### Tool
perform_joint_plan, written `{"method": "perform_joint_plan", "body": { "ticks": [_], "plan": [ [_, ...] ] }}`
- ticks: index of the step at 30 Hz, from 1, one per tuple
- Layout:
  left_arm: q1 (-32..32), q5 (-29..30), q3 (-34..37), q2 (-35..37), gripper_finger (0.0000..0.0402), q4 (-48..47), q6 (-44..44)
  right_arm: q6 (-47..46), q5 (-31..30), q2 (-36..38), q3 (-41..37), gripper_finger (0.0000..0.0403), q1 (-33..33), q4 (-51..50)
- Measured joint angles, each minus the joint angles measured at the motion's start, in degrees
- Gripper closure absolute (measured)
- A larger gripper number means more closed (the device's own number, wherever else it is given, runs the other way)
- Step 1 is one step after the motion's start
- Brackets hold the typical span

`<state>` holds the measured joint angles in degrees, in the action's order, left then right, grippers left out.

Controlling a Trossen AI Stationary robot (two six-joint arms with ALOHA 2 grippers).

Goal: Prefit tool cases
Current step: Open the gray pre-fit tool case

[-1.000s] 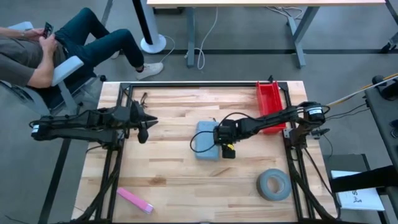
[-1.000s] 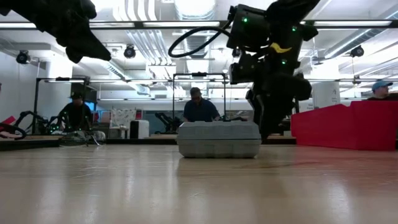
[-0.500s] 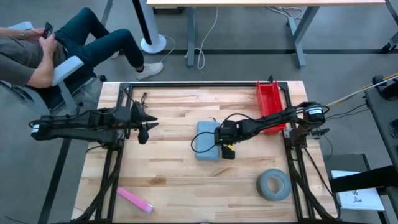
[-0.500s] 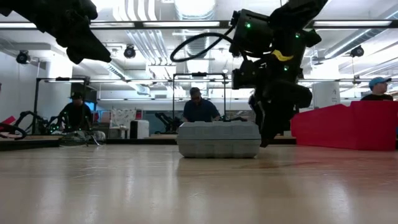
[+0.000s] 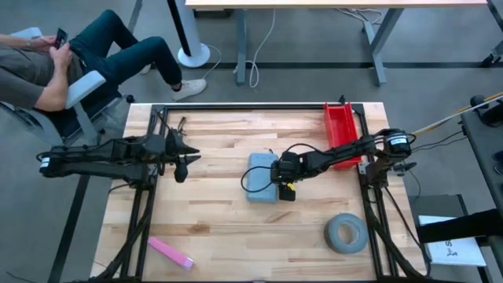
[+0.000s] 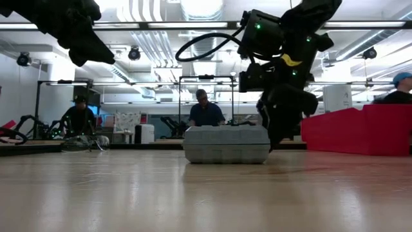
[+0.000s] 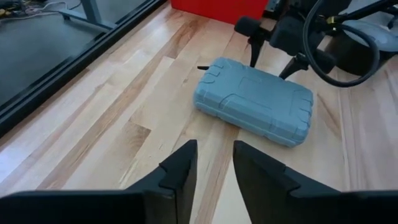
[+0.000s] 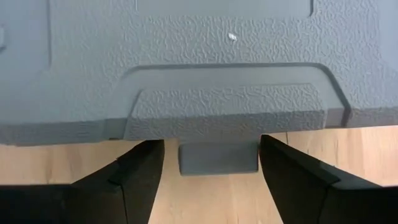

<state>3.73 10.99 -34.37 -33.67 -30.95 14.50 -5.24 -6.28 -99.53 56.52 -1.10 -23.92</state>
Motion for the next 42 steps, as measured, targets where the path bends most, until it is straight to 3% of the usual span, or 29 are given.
{"method": "perform_joint_plan", "body": {
  "ticks": [10, 26, 42],
  "plan": [
    [0.0, -0.03, 0.0, 0.0, 0.0289, -0.03, 0.13, -4.06, 0.78, 0.66, -2.29, 0.0191, -0.28, 2.28],
    [0.02, -1.19, 0.0, 0.02, 0.0286, -0.36, 0.17, -7.05, 0.24, 3.49, -5.91, 0.0168, -1.14, 6.82],
    [0.01, -1.14, 0.0, 0.0, 0.0286, -0.25, 0.2, -7.68, -2.8, 3.43, -7.31, 0.0207, -1.79, 11.24]
  ]
}}
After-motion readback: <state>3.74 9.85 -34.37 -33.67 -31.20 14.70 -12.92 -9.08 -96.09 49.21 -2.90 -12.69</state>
